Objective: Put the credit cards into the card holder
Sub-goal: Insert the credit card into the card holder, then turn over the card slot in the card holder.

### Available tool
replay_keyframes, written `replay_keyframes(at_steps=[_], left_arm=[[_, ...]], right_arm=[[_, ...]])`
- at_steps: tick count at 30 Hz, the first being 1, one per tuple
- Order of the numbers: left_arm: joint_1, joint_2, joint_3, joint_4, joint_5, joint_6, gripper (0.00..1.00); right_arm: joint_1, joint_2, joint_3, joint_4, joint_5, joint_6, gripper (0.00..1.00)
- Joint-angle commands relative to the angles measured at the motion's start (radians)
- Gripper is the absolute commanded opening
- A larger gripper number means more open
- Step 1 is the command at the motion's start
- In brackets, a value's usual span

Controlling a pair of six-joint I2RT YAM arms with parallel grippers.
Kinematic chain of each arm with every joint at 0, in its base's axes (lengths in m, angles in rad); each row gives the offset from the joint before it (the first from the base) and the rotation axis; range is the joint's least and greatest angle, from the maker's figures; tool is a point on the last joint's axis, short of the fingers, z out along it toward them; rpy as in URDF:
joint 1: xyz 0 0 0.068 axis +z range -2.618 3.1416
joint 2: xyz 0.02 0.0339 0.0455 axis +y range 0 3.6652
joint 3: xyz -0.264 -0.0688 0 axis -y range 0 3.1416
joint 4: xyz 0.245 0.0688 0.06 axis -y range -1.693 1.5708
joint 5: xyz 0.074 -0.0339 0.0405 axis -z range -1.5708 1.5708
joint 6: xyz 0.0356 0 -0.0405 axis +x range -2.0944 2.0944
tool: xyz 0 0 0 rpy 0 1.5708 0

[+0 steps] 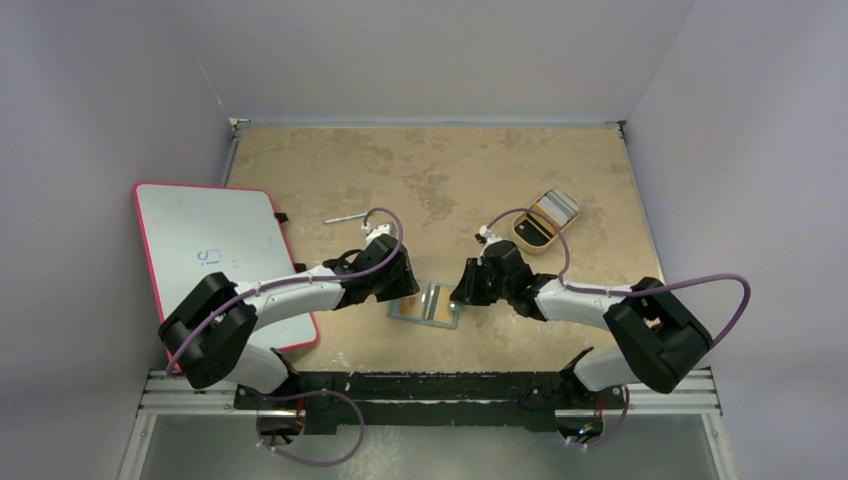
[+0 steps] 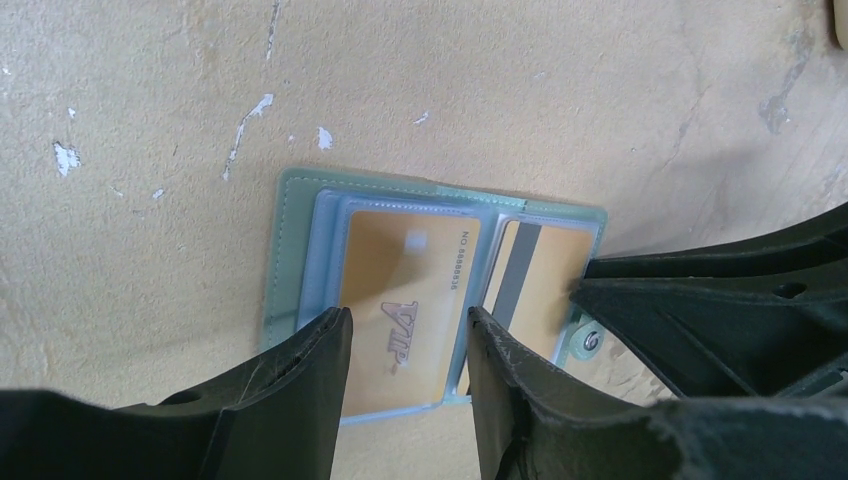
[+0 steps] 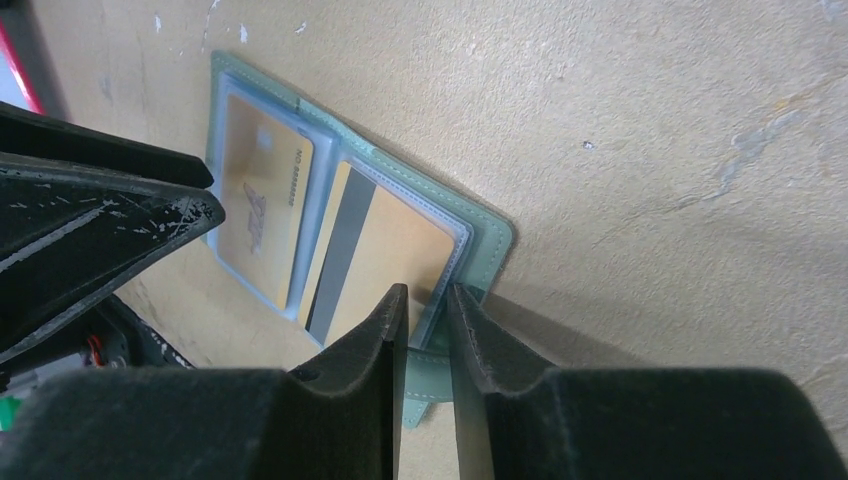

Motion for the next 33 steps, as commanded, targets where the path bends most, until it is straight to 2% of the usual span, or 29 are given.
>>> replay_keyframes(at_steps=[1, 33], left_arm=[[0.002, -0.015, -0.008, 0.048, -0.026, 0.020, 0.46], [0.001, 0.039, 0.005, 0.008, -0.081, 0.050, 0.47]], right_arm=[[0.009, -0.004, -0.017, 0.012, 0.013, 0.018, 0.23], [0.012, 0.016, 0.011, 0.017, 0.013, 0.007, 0.23]])
